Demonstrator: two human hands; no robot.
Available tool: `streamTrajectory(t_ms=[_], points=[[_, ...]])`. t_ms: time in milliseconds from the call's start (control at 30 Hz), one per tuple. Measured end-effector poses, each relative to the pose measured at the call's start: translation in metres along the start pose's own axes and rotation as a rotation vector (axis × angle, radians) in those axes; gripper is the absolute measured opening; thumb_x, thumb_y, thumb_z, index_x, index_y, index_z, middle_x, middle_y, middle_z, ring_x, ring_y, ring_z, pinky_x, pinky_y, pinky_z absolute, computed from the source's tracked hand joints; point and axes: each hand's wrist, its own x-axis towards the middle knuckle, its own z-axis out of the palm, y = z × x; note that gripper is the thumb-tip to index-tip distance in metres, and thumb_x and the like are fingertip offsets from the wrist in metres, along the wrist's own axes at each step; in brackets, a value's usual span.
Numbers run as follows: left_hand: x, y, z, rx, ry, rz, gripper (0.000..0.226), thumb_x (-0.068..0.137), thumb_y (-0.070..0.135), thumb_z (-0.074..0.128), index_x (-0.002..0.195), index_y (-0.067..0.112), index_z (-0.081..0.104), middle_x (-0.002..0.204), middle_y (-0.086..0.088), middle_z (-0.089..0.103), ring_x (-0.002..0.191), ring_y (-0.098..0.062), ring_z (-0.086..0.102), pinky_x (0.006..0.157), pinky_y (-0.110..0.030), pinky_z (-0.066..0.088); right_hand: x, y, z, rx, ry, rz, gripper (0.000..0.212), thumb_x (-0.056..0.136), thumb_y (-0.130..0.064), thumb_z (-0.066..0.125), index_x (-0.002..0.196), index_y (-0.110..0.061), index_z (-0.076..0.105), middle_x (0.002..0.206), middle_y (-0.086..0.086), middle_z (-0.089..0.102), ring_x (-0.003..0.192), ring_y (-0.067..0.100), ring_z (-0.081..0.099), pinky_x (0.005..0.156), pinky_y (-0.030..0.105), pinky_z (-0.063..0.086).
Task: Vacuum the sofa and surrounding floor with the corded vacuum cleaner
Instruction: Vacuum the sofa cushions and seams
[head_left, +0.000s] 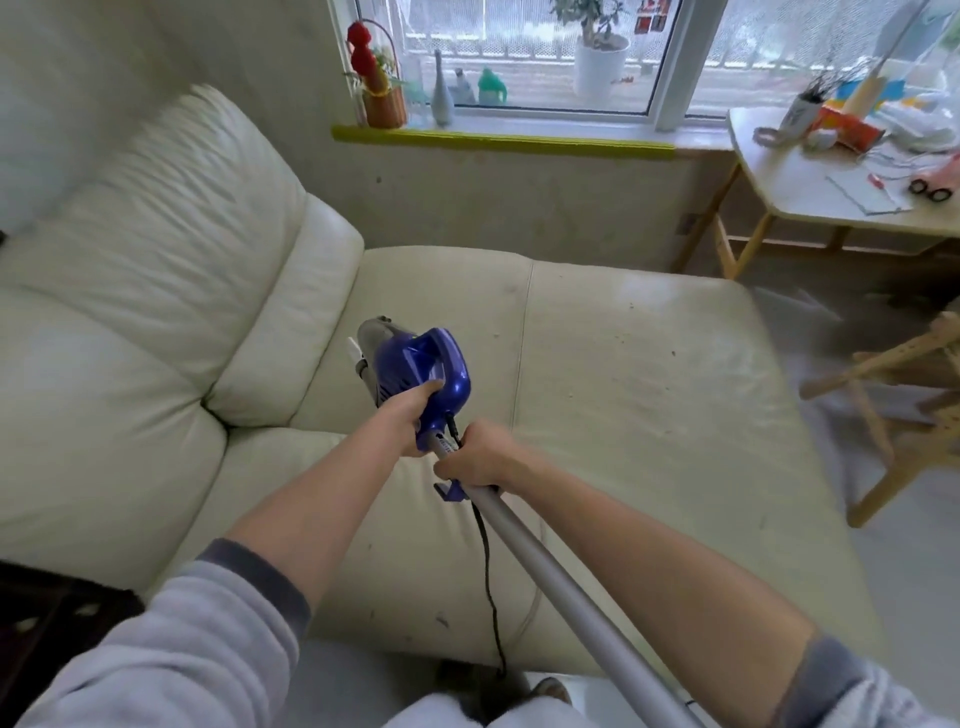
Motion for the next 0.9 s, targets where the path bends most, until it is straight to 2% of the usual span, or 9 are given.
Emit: streamTrajectory(t_ms=[67, 200, 300, 400, 533, 600, 667, 767, 900], points=[[0.008, 0.003, -0.013, -0.010, 0.010, -0.026, 0.040, 0.084, 0.034, 0.071, 0.108, 0.007, 0.052, 0.089, -0.011, 0.063, 0.087, -0.025, 0.060, 0.090, -0.036, 0.052, 0.007, -0.009, 0.007, -0.029, -0.004, 0.000, 0.013, 0.081, -0.019, 0.064, 0.081, -0.013, 0.052, 0.084, 0.009, 0.068, 0.068, 0.021, 0.064, 0.058, 0.027, 0.054], [0.025, 0.004, -0.027, 0.012, -0.015, -0.116, 0.042, 0.082, 0.035, 0.071, 0.107, 0.006, 0.054, 0.084, -0.011, 0.060, 0.071, -0.022, 0.057, 0.065, -0.032, 0.050, 0.022, -0.014, 0.021, -0.111, 0.022, 0.023, 0.018, 0.080, -0.023, 0.063, 0.072, -0.013, 0.051, 0.064, 0.001, 0.057, 0.051, 0.012, 0.052, 0.041, 0.019, 0.038], [0.027, 0.008, -0.025, 0.061, 0.025, -0.127, 0.042, 0.082, 0.036, 0.072, 0.103, 0.005, 0.051, 0.085, -0.012, 0.061, 0.073, -0.024, 0.058, 0.071, -0.033, 0.051, 0.030, -0.013, 0.025, -0.091, 0.021, 0.040, 0.018, 0.081, -0.024, 0.064, 0.075, -0.011, 0.054, 0.066, 0.003, 0.057, 0.053, 0.014, 0.053, 0.045, 0.021, 0.042], [0.024, 0.017, -0.021, 0.048, 0.024, -0.114, 0.041, 0.082, 0.036, 0.072, 0.101, 0.006, 0.052, 0.080, -0.011, 0.061, 0.071, -0.022, 0.058, 0.071, -0.032, 0.051, 0.034, -0.018, 0.021, -0.047, 0.014, 0.051, 0.017, 0.081, -0.023, 0.065, 0.087, -0.009, 0.057, 0.077, 0.007, 0.062, 0.062, 0.019, 0.059, 0.051, 0.024, 0.048], [0.026, 0.014, -0.018, 0.024, 0.025, -0.119, 0.037, 0.082, 0.036, 0.072, 0.093, 0.006, 0.053, 0.077, -0.009, 0.061, 0.068, -0.020, 0.057, 0.075, -0.031, 0.050, 0.033, -0.013, 0.019, -0.047, 0.023, 0.038, 0.017, 0.081, -0.022, 0.065, 0.085, -0.009, 0.057, 0.074, 0.006, 0.060, 0.060, 0.019, 0.058, 0.050, 0.024, 0.047], [0.023, 0.010, -0.010, 0.033, 0.025, -0.120, 0.037, 0.083, 0.037, 0.071, 0.088, 0.006, 0.052, 0.077, -0.009, 0.061, 0.068, -0.020, 0.057, 0.071, -0.030, 0.050, 0.030, -0.005, 0.017, -0.035, 0.030, 0.040, 0.016, 0.080, -0.022, 0.066, 0.085, -0.008, 0.058, 0.075, 0.007, 0.061, 0.062, 0.021, 0.059, 0.053, 0.026, 0.051], [0.019, 0.006, 0.001, 0.052, 0.040, -0.122, 0.038, 0.083, 0.037, 0.071, 0.089, 0.005, 0.051, 0.078, -0.010, 0.062, 0.070, -0.021, 0.058, 0.071, -0.031, 0.050, 0.026, 0.005, 0.013, -0.035, 0.033, 0.047, 0.017, 0.080, -0.023, 0.065, 0.086, -0.008, 0.058, 0.075, 0.007, 0.061, 0.063, 0.020, 0.059, 0.055, 0.027, 0.052], [0.014, 0.001, 0.020, 0.080, 0.030, -0.118, 0.038, 0.082, 0.036, 0.072, 0.094, 0.006, 0.053, 0.080, -0.009, 0.063, 0.075, -0.021, 0.061, 0.080, -0.031, 0.053, 0.019, 0.020, 0.004, -0.039, 0.049, 0.052, 0.018, 0.079, -0.025, 0.066, 0.084, -0.009, 0.059, 0.074, 0.006, 0.063, 0.061, 0.019, 0.060, 0.057, 0.028, 0.053], [0.004, -0.009, 0.045, 0.112, 0.013, -0.099, 0.042, 0.082, 0.039, 0.071, 0.102, 0.006, 0.055, 0.081, -0.009, 0.062, 0.076, -0.021, 0.060, 0.081, -0.031, 0.052, 0.005, 0.042, -0.010, -0.016, 0.049, 0.063, 0.015, 0.081, -0.022, 0.065, 0.081, -0.010, 0.056, 0.070, 0.004, 0.059, 0.057, 0.016, 0.057, 0.048, 0.023, 0.046]])
